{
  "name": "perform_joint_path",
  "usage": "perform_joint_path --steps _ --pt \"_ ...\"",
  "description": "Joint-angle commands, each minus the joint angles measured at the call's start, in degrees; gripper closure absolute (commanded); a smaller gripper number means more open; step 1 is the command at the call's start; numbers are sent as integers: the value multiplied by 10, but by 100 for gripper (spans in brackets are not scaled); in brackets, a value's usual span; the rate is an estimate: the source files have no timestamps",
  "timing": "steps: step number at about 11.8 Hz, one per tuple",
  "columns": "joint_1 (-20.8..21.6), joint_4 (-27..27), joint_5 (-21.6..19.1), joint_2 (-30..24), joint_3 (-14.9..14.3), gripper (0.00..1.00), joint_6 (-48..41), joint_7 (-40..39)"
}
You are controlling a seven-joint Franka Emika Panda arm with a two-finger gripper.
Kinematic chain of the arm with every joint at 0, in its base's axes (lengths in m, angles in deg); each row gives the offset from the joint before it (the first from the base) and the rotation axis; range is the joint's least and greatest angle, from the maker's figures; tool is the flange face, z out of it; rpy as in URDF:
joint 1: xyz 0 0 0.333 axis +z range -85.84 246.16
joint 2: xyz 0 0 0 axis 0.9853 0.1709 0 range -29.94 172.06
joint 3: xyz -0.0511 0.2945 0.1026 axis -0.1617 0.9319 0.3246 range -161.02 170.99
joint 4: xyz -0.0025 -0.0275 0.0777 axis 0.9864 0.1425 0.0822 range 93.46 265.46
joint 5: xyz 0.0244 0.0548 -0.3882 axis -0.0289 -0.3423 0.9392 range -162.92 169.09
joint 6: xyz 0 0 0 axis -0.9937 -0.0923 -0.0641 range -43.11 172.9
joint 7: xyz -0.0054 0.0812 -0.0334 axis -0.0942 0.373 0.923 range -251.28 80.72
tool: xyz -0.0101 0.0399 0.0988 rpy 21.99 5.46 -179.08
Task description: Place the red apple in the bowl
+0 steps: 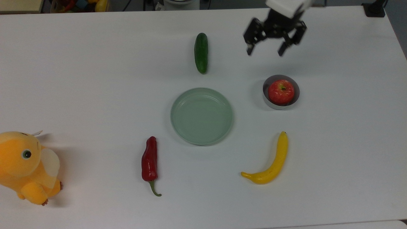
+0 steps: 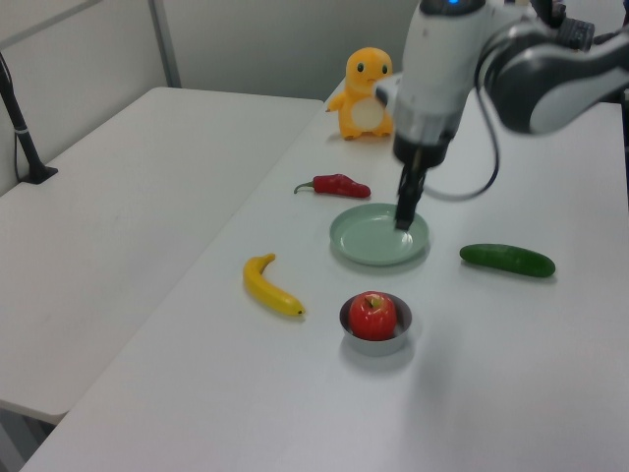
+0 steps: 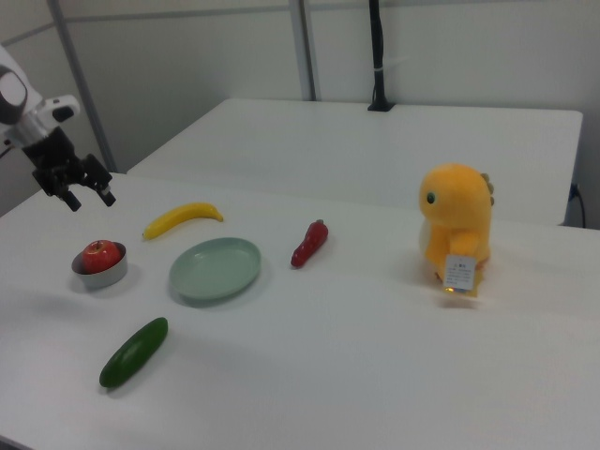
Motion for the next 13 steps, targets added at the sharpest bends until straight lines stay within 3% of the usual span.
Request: perform_joint_path --steps 1,4,6,11,13 --pt "-31 66 -82 -119 -45 0 -60 -86" --pt "-127 66 -167 -158 -65 0 -58 -149" --pt "-184 67 -190 -159 -63 0 -56 -166" --pt "-172 70 -190 -152 -105 0 -70 -195" --pt "-141 68 -187 -149 -143 0 -80 -196"
